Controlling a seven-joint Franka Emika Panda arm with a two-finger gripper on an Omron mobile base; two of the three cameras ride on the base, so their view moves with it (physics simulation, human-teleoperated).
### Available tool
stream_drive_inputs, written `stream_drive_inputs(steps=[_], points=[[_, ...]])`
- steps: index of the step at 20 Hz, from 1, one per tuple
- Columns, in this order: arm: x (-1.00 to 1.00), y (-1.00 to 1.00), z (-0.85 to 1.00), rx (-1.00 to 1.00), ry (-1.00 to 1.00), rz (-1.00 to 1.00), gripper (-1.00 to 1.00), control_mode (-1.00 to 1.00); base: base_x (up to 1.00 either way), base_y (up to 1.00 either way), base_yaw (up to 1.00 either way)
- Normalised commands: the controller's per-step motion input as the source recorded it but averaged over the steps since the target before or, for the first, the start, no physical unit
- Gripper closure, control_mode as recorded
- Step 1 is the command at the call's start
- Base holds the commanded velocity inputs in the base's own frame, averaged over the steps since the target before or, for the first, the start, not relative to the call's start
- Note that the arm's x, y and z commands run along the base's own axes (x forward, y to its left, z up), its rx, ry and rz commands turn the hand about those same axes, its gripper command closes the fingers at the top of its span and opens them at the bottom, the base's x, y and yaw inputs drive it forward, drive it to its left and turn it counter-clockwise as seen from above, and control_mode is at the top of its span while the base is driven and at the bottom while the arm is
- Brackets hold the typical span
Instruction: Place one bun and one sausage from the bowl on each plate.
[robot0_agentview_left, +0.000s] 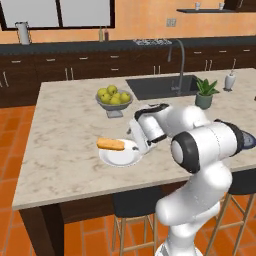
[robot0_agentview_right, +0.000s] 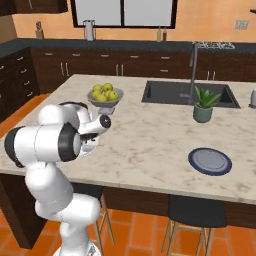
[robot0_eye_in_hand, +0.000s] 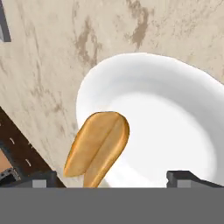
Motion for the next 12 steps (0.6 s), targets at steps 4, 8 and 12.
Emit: stream_drive_inputs(steps=[4,8,12], points=[[-0.97,-0.06,0.97,-0.26,-0.29,0.02,-1.0,-1.0,0.0,0.0,0.0],[-0.86,0.09,0.96,-0.7,-0.16,0.36,-1.0,-1.0,0.0,0.0,0.0],[-0.43,0.32,0.48,-0.64,0.21,0.29,-1.0,-1.0,0.0,0.0,0.0]])
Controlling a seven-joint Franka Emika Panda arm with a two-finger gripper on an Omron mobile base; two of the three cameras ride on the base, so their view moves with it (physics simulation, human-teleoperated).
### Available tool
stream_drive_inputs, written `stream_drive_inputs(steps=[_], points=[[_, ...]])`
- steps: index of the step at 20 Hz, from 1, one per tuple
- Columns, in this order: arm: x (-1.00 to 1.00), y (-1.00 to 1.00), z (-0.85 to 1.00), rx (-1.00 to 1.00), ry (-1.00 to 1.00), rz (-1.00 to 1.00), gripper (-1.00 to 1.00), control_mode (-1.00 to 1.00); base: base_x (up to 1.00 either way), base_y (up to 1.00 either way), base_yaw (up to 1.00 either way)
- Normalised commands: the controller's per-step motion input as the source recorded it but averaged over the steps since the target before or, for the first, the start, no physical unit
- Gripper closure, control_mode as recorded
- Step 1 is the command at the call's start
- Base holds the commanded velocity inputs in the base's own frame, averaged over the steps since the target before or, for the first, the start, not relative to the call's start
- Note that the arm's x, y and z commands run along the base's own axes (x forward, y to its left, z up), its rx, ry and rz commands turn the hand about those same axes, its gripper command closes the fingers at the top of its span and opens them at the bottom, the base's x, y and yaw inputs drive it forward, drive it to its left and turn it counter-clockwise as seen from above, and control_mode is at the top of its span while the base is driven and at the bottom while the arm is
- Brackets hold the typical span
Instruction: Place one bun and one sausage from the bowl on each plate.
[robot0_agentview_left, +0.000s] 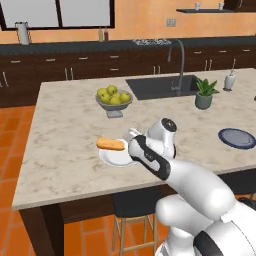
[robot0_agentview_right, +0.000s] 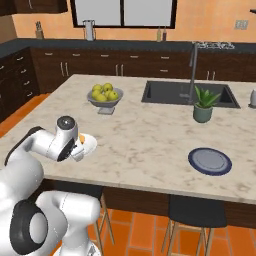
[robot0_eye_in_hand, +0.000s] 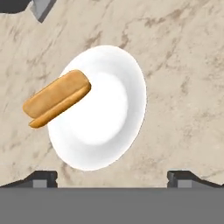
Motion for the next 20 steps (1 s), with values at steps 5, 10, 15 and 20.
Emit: stream_drive_inputs(steps=[5,10,15,20], points=[[0.0,0.0,0.0,0.0,0.0,0.0,-1.0,1.0,-0.46,-0.74,-0.04],[0.0,0.0,0.0,0.0,0.0,0.0,-1.0,1.0,-0.97,-1.0,-0.04],[0.0,0.0,0.0,0.0,0.0,0.0,-1.0,1.0,-0.11,-1.0,0.0],[0.0,0.0,0.0,0.0,0.0,0.0,-1.0,1.0,0.11,-1.0,-0.08]])
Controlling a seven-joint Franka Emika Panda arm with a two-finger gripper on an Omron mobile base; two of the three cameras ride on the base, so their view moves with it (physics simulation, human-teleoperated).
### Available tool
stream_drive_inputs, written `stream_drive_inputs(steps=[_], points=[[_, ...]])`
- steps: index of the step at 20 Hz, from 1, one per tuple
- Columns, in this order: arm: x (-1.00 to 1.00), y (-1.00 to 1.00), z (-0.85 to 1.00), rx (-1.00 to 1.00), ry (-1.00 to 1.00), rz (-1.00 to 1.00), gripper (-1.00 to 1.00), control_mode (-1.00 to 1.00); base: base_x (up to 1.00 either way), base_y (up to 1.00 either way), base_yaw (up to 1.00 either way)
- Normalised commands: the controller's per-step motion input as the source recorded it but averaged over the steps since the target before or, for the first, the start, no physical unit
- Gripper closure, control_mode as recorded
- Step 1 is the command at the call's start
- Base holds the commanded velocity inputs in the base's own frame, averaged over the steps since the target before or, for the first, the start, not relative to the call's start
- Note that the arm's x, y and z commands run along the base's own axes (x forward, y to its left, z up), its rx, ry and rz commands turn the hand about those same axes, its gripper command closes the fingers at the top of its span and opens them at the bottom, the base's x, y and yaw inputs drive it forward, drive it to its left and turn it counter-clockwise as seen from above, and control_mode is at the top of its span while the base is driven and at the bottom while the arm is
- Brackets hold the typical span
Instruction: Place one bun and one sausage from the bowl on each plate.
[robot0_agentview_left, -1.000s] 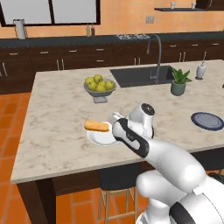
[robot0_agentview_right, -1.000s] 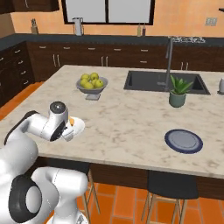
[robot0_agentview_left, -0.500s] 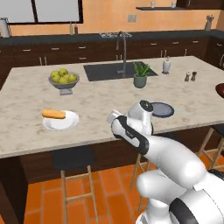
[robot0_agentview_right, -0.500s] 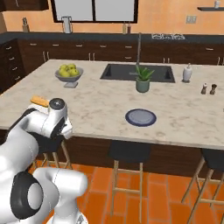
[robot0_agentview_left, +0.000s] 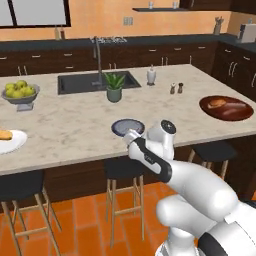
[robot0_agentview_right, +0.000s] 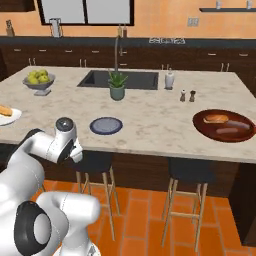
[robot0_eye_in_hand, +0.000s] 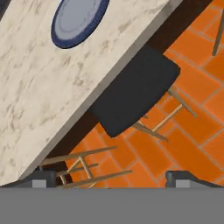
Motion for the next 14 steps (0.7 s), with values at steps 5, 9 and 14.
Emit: stream_drive_inputs(steps=[5,9,14], points=[[0.0,0.0,0.0,0.0,0.0,0.0,-1.0,1.0,0.3,-1.0,-0.16],[0.0,0.0,0.0,0.0,0.0,0.0,-1.0,1.0,0.56,-1.0,-0.13],[0.0,0.0,0.0,0.0,0.0,0.0,-1.0,1.0,0.33,-1.0,-0.16]])
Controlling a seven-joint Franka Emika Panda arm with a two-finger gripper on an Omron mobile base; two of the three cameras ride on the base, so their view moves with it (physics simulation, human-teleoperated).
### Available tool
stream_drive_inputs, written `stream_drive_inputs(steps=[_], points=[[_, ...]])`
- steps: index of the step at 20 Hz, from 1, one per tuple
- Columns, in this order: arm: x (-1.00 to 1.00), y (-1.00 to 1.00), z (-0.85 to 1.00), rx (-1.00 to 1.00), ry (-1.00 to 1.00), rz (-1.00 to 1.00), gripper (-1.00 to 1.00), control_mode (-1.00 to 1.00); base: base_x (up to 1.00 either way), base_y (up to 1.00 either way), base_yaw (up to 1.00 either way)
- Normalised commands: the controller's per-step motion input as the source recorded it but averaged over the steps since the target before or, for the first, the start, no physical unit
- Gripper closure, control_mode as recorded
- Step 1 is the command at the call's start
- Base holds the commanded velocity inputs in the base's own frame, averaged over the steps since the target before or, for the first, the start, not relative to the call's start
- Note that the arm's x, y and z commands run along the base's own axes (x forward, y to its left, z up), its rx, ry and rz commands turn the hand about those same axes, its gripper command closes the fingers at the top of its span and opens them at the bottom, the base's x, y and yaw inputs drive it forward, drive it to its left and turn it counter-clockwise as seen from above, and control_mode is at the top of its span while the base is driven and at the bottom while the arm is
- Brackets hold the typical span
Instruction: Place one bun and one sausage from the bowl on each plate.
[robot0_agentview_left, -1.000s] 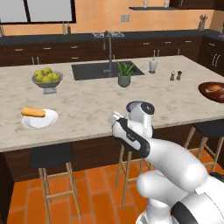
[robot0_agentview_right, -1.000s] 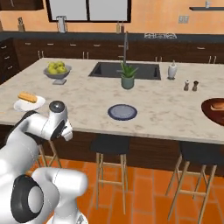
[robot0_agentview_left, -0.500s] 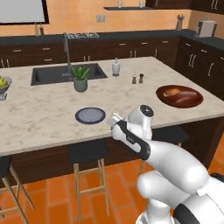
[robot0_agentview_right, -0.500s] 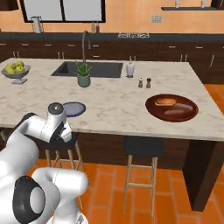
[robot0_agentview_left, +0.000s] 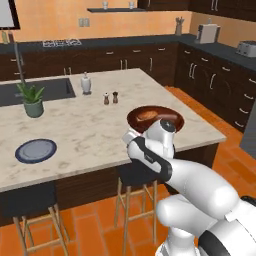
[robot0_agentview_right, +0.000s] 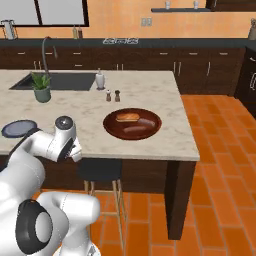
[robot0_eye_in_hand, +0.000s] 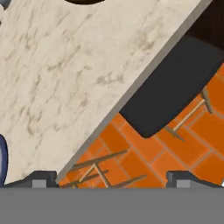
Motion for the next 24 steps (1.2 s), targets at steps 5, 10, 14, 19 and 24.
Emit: stream_drive_inputs(steps=[5,10,14,19,24], points=[[0.0,0.0,0.0,0.0,0.0,0.0,-1.0,1.0,0.27,-1.0,-0.15],[0.0,0.0,0.0,0.0,0.0,0.0,-1.0,1.0,0.85,-1.0,0.01],[0.0,0.0,0.0,0.0,0.0,0.0,-1.0,1.0,0.99,-0.25,0.24],[0.27,0.8,0.35,-0.22,0.28,0.18,-1.0,-1.0,0.18,0.15,0.05],[0.14,0.9,0.01,-0.22,0.27,0.06,-1.0,-1.0,0.0,0.0,0.0]])
